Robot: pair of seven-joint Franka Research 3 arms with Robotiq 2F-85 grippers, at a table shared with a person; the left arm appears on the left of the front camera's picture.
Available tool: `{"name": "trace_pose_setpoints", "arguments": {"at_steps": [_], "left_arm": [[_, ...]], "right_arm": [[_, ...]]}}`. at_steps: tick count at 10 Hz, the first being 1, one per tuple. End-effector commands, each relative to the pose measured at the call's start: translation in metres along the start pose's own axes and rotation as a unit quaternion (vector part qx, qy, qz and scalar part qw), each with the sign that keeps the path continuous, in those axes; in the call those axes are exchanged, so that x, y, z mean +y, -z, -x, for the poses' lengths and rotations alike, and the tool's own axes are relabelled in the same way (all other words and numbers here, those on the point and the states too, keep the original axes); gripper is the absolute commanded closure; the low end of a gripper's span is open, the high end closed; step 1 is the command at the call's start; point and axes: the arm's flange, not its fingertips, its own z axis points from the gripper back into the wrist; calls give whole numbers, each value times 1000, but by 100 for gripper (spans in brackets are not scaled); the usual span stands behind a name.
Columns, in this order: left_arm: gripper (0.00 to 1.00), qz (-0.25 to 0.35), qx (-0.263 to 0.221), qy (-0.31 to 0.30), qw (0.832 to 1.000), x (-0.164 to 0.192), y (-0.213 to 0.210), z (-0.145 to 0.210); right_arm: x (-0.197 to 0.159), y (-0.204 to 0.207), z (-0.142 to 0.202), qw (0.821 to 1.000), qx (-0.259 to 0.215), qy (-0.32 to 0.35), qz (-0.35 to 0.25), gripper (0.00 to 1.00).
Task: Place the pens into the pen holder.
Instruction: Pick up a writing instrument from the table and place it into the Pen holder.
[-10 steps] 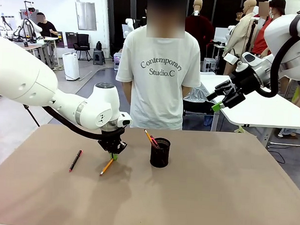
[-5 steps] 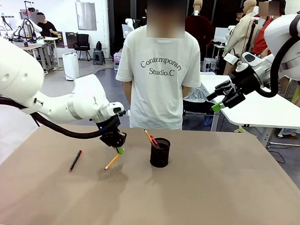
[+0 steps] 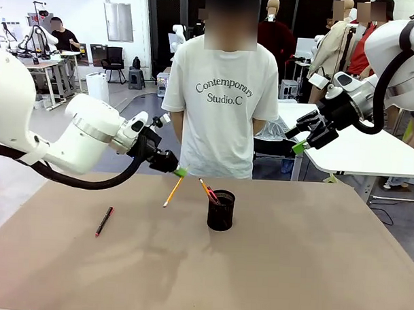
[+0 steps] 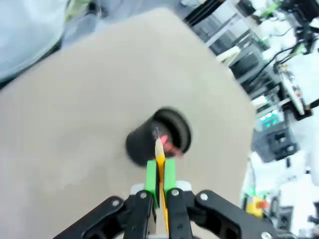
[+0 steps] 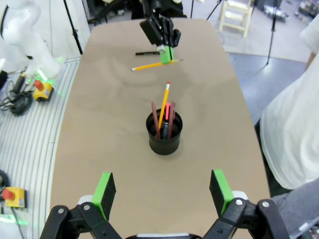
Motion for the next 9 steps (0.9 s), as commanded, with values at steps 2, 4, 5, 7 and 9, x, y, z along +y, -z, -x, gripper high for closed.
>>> {"name": "trace_pose_setpoints", "arguments": {"at_steps": [2,4,5,7,9], "left_arm": [[100,108,-85,162,977,-12,-26,36],[100,151,-145,213,955,-21,-38,38],[100,167,-145,262,939,-28,-40,42],[100,137,-141,230,953,-23,-38,26],[100,137,-141,230,953,-23,-38,26]], "right_arm": [[0,0,-2,1000,0,-2,0,0],[0,0,-2,1000,0,-2,0,0],[0,0,-2,1000,0,-2,0,0],[0,0,-2,1000,0,-2,0,0],[0,0,-2,1000,0,-2,0,0]]}}
